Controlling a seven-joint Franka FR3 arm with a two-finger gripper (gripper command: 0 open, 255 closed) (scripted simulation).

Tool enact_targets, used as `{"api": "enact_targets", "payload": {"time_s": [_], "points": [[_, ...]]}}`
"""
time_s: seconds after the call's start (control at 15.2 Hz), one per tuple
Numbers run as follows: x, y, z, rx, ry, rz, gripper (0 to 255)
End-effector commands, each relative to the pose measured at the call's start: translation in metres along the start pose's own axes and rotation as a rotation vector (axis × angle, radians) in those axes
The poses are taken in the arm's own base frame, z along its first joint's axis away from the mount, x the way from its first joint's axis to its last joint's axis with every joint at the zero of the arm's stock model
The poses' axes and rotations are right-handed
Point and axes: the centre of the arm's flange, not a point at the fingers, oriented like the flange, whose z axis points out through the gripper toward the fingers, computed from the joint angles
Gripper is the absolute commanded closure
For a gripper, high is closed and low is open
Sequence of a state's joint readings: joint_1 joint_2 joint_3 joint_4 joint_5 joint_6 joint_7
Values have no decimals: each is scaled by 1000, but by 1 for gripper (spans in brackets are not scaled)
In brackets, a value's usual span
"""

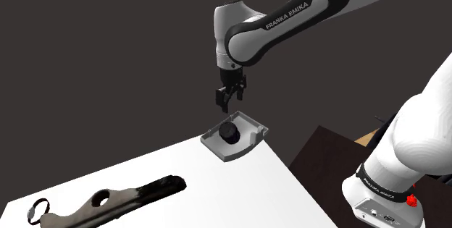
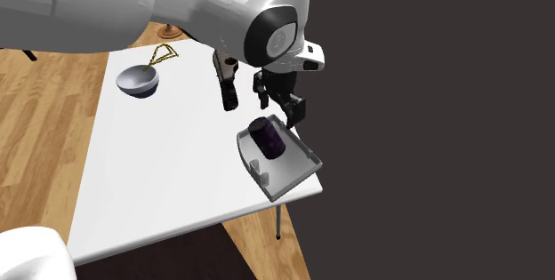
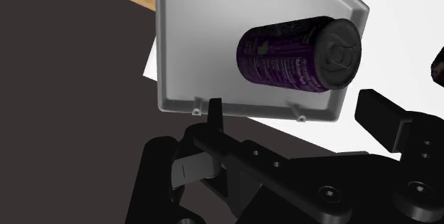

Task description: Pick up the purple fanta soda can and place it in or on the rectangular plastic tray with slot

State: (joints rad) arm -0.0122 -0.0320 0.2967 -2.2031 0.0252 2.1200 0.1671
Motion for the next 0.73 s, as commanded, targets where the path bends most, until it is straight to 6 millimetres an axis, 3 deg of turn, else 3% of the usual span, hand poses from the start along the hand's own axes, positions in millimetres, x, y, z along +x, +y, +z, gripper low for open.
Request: {"api": "enact_targets", "payload": {"time_s": [0.0,0.13,0.66], "points": [[0,-1,-20,0,0,0,0],[0,-1,-44,0,0,0,0],[0,-1,-44,0,0,0,0]]}}
